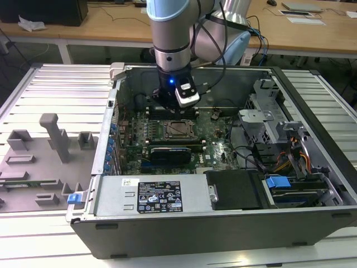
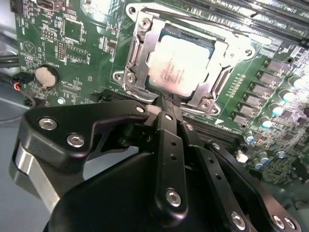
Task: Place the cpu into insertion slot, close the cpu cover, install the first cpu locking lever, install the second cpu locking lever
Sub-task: 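Install the first cpu locking lever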
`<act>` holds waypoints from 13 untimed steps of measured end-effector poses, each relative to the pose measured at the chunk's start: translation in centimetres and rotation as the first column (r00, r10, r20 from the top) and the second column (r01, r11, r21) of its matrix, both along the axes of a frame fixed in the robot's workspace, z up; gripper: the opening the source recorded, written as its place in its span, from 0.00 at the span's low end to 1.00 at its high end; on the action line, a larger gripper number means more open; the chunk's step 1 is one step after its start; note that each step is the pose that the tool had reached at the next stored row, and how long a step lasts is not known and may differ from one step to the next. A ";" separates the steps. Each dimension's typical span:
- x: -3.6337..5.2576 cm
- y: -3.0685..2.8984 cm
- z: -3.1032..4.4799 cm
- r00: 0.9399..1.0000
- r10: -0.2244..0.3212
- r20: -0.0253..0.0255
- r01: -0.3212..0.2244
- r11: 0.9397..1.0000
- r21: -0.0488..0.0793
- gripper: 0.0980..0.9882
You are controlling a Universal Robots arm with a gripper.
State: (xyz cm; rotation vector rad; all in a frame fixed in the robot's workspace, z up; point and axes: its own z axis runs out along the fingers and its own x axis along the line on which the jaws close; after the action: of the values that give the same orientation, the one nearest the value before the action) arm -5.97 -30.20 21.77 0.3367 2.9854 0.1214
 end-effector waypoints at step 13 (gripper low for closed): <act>0.00 -2.20 -0.05 1.000 0.000 0.000 0.000 1.000 -0.021 0.01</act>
State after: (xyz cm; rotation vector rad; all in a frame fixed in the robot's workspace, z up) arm -5.97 -32.40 21.72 0.3347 2.9842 0.0897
